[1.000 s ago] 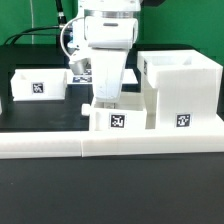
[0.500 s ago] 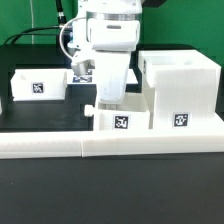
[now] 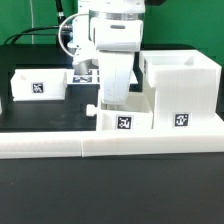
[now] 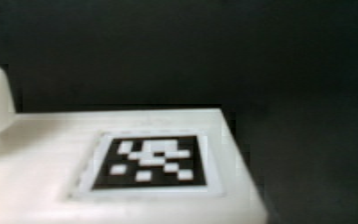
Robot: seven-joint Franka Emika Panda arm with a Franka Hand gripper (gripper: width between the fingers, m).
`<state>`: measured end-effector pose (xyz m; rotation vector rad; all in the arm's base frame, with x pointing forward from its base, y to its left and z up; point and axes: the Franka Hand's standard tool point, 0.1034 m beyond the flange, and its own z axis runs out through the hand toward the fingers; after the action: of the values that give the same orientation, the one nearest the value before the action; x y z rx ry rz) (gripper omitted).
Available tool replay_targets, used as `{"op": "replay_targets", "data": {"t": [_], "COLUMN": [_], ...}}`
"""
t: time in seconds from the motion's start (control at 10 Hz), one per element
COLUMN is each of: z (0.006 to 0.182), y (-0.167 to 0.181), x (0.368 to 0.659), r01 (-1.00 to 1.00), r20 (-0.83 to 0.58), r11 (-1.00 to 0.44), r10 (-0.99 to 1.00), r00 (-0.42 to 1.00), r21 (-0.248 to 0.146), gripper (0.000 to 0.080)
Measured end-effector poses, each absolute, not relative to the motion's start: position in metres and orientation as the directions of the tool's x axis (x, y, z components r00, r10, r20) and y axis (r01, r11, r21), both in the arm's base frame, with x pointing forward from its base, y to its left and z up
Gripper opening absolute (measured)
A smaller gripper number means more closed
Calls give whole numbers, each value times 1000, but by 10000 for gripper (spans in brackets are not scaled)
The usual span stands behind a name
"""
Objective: Assemble drawer
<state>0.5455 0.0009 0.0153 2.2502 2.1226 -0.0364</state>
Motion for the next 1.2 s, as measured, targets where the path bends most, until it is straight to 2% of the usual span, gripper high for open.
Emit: {"op": "replay_targets", "data": {"t": [0.3,0.9,1.2], "z": [15,15,15], "y": [3,1,-1], "x": [544,543,543], "r01": [1000,1000,994], "r20": [-59,-58,-59], "r11": [-17,-27,-104], "r10": [998,998,993], "r00": [16,27,103], "r21": [-12,-11,-15], "gripper": [42,42,42]}}
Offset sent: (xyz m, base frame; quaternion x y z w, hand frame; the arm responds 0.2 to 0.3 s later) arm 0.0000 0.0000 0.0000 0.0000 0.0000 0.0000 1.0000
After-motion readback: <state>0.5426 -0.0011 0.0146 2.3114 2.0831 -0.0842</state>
